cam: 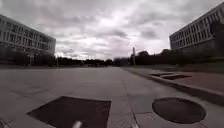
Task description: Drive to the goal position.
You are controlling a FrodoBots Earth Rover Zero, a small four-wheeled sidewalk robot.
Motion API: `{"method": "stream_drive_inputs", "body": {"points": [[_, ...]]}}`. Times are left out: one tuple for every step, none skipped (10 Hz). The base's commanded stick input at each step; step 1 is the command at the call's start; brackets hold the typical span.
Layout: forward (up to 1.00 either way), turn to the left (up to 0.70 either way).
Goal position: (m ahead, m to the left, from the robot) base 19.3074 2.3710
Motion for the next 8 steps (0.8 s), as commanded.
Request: {"method": "stream_drive_inputs", "body": {"points": [[0.7, 0.0], [0.7, 0.0], [0.7, 0.0], [0.7, 0.0], [0.7, 0.0], [0.7, 0.0], [0.7, 0.0], [0.7, 0.0]]}}
